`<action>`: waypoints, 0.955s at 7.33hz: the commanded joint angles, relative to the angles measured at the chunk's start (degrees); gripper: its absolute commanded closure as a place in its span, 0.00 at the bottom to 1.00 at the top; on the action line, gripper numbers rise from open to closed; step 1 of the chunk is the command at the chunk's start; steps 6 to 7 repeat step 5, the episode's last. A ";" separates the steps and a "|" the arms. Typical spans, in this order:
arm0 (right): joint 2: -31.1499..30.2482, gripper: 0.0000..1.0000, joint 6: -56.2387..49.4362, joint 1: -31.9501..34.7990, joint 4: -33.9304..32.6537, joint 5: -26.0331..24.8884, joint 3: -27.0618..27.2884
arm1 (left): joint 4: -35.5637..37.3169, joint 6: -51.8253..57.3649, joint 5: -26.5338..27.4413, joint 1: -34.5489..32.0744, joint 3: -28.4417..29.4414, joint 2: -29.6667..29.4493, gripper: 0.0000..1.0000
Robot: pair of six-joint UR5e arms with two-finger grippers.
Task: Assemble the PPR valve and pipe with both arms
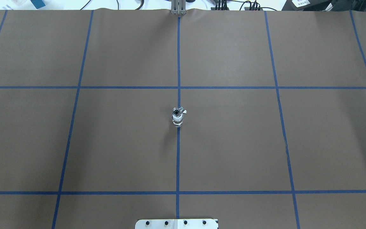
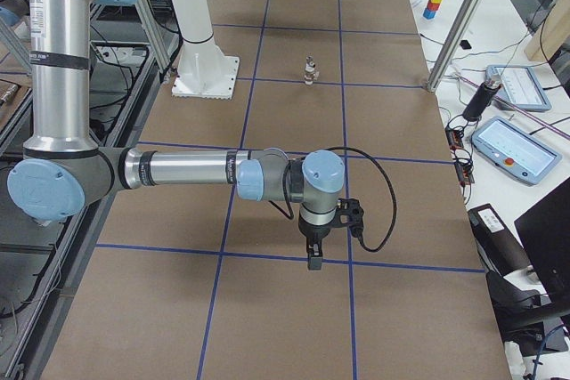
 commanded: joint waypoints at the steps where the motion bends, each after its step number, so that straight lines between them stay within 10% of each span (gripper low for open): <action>1: -0.01 0.00 0.00 -0.16 0.00 0.04 -0.01 | -0.01 0.00 -0.02 0.08 -0.01 0.01 0.00; 7: 0.07 0.00 0.27 -0.60 1.05 0.04 -0.10 | 0.60 0.00 0.33 0.00 0.34 0.71 0.00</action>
